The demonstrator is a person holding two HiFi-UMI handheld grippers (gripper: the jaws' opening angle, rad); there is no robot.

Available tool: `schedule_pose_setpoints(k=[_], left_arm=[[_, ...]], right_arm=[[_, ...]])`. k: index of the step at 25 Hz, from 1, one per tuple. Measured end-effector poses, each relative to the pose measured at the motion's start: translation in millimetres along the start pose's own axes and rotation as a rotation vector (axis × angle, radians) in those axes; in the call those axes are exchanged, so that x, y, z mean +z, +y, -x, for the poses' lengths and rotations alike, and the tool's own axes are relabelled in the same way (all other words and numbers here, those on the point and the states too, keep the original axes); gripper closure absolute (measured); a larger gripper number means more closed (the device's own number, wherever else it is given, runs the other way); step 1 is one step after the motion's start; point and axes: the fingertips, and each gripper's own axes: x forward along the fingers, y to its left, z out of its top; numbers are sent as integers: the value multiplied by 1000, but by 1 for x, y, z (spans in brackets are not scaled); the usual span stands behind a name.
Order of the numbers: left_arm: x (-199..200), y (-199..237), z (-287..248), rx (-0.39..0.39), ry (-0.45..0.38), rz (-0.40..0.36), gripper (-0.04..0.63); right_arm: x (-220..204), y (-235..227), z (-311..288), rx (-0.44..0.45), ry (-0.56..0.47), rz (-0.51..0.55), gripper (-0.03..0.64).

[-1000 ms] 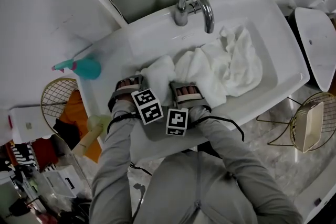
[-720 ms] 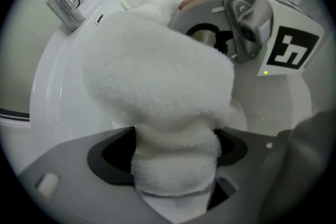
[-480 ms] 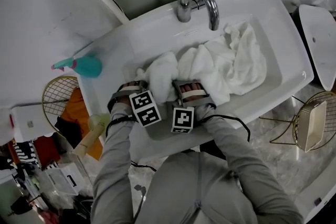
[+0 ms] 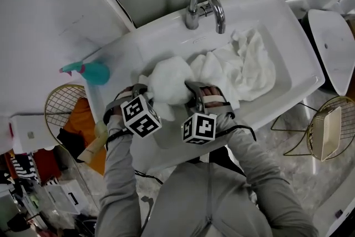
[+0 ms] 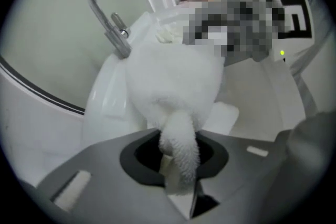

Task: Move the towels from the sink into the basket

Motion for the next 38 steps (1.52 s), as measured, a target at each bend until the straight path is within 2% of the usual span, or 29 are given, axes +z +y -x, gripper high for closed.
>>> schedule_pose_setpoints(k=[5,8,15,21,29,33,38], left_arm=[[14,32,54,126,-130,73,451],[30,45,86,199,-217,72,451],[87,50,141,294,-398,-36,453],[160,35,181,318,-562,-154,456],[293,-34,220,288,-732,-359,459],[367,-97,229,244,-796,-461,459],[451,-196,233,168,-846,-551,459]], right_arm=[[22,-43,32,-95,-58,-116,483],[32,-66,56,-164,-84,-163,483],[27,-106,116,-350,-64,-228,483],[-10,-132,180,-515,6,-286,483],[-97,-163,301,-756,123,-358,483],[-159,-157,372,-861,208,-409,482],[-245,-136,464,-935,300,-466,482]])
